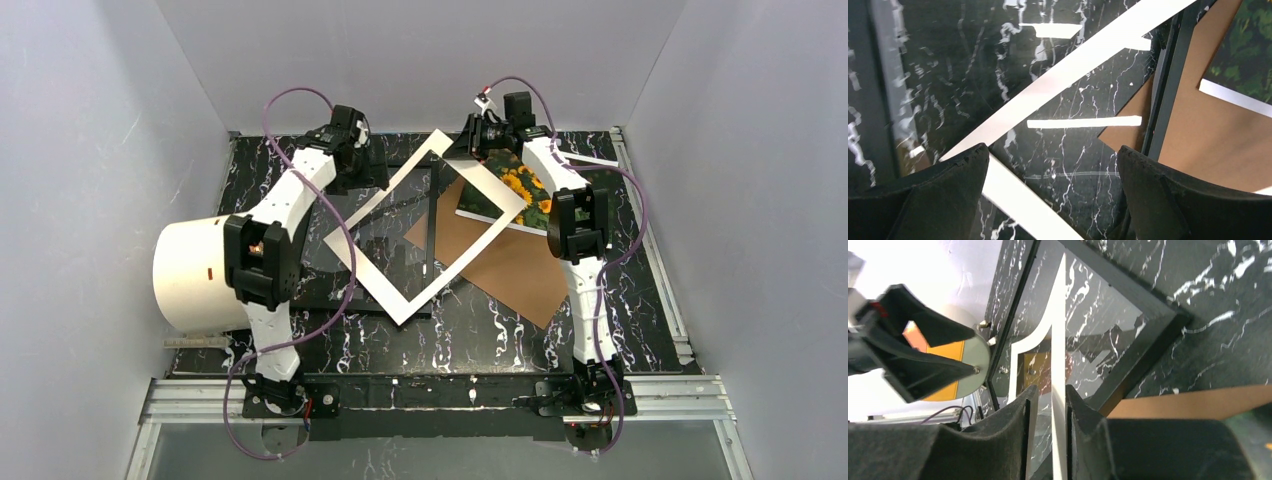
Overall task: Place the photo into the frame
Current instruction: Place the photo frame item in the photo frame.
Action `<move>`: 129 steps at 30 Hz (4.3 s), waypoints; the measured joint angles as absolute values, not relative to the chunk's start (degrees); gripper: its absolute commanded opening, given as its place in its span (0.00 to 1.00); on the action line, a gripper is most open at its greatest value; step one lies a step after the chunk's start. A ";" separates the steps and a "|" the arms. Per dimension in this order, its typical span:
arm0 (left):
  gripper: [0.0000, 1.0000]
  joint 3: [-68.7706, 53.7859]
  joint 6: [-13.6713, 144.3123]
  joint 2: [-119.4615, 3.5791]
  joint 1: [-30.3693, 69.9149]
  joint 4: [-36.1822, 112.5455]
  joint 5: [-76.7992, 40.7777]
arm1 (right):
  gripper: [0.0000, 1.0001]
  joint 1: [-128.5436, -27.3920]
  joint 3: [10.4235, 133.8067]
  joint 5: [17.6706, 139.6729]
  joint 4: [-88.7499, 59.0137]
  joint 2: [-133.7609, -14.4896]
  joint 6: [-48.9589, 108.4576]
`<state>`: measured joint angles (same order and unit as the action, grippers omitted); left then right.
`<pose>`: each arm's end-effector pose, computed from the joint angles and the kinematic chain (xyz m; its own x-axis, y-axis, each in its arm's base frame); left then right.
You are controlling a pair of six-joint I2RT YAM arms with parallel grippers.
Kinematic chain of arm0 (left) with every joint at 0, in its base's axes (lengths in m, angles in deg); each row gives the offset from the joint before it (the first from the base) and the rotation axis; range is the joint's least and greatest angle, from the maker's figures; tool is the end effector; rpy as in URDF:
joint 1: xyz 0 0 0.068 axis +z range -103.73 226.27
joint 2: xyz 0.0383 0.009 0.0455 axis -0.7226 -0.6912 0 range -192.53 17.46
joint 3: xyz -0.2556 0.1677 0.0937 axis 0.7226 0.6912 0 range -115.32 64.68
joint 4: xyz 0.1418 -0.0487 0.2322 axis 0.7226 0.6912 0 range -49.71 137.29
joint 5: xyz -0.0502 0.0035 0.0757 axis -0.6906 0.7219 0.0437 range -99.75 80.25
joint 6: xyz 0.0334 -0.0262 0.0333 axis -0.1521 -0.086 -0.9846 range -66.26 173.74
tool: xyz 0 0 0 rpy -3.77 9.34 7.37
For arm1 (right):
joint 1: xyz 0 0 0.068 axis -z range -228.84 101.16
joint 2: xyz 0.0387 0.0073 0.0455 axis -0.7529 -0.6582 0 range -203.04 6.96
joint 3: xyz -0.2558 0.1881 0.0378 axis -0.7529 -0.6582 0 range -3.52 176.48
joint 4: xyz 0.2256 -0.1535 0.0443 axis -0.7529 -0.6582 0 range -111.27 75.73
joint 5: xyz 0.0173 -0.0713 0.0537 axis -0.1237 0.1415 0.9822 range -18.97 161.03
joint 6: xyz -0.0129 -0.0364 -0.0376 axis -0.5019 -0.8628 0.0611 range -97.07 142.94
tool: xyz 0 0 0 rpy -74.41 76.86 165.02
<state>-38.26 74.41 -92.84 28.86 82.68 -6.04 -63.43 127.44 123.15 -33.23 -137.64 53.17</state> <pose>0.4449 -0.1370 0.3487 -0.7729 -0.1268 -0.6218 -0.0151 0.9832 -0.1819 0.5958 0.1842 0.2396 -0.8524 0.0977 -0.5137 -0.4270 0.4369 0.7917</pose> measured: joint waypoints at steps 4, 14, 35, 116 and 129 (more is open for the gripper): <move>0.98 -38.26 71.67 -97.67 28.86 79.77 -10.44 | 0.17 -63.39 127.17 124.66 -26.09 -137.68 54.14; 0.98 -44.77 61.49 -104.25 29.17 71.88 -19.84 | 0.15 -63.67 123.28 132.20 -15.35 -138.29 57.44; 0.45 -46.54 53.64 -111.33 29.34 61.56 -25.17 | 0.28 -63.87 123.11 138.56 -5.87 -138.29 66.88; 0.56 -29.47 67.89 -101.32 29.34 60.91 -13.48 | 0.27 -61.64 50.02 102.23 4.58 -103.76 78.24; 0.60 -35.85 70.63 -100.25 29.34 68.23 -8.71 | 0.01 -61.83 56.18 109.29 6.81 -104.55 74.53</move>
<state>-35.85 70.63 -100.25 29.34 68.23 -8.71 -61.83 56.18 109.29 6.81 -104.55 74.53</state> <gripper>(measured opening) 0.589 0.035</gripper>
